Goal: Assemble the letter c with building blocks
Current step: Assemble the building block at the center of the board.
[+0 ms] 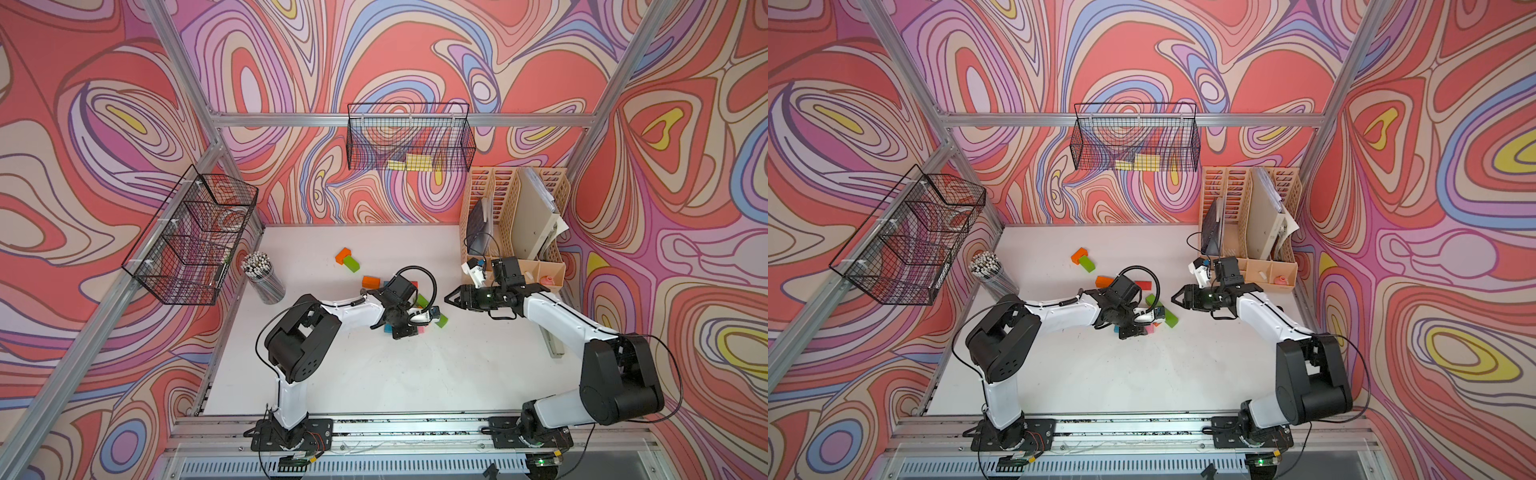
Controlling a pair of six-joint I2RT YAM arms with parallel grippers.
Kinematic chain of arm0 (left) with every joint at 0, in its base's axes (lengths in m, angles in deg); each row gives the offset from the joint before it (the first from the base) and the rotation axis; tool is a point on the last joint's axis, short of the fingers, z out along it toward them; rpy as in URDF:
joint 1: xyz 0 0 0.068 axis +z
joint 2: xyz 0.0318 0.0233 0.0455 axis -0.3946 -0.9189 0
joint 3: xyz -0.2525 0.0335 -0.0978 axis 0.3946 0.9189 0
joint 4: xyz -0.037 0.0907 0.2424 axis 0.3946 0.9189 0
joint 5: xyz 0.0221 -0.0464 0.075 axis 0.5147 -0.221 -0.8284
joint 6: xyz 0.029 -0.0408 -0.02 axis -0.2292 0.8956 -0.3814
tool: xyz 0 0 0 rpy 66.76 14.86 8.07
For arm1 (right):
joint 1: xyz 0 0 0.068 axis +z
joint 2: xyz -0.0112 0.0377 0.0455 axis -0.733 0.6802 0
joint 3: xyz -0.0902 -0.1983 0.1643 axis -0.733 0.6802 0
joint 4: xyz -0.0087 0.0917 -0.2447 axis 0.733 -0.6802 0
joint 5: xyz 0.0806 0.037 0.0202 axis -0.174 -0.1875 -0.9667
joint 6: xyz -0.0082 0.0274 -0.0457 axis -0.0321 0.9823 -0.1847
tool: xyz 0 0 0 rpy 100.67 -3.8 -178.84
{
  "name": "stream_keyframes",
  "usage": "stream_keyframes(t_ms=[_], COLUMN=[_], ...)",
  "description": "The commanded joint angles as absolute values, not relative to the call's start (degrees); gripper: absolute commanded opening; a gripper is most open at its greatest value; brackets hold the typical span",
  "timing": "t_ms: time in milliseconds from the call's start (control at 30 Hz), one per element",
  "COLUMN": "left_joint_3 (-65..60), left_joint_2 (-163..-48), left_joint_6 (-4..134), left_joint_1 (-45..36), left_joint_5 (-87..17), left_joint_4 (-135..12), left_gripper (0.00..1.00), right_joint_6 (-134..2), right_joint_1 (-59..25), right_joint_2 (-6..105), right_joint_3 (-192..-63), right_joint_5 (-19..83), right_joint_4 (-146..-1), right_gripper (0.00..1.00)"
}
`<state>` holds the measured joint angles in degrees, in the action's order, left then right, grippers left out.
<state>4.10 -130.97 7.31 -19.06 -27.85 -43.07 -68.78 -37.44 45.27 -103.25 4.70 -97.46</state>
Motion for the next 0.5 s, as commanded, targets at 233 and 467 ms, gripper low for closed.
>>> stream_keyframes(t_ms=[233,467], left_joint_3=[2.53,2.26], left_joint_2=[-131.85,-132.22], left_joint_6=[7.38,7.38], left_joint_1=[-18.77,-18.77], left_joint_5=[-28.75,-29.17], left_joint_4=[-40.87,-40.97], left_gripper=[0.23,0.29], right_joint_6=[-68.47,-68.47], right_joint_1=[-37.86,-37.9], right_joint_2=[44.65,44.65], right_joint_3=[-102.37,-102.35], right_joint_5=[3.87,3.49], right_joint_4=[-96.5,-96.41], right_gripper=[0.55,0.55])
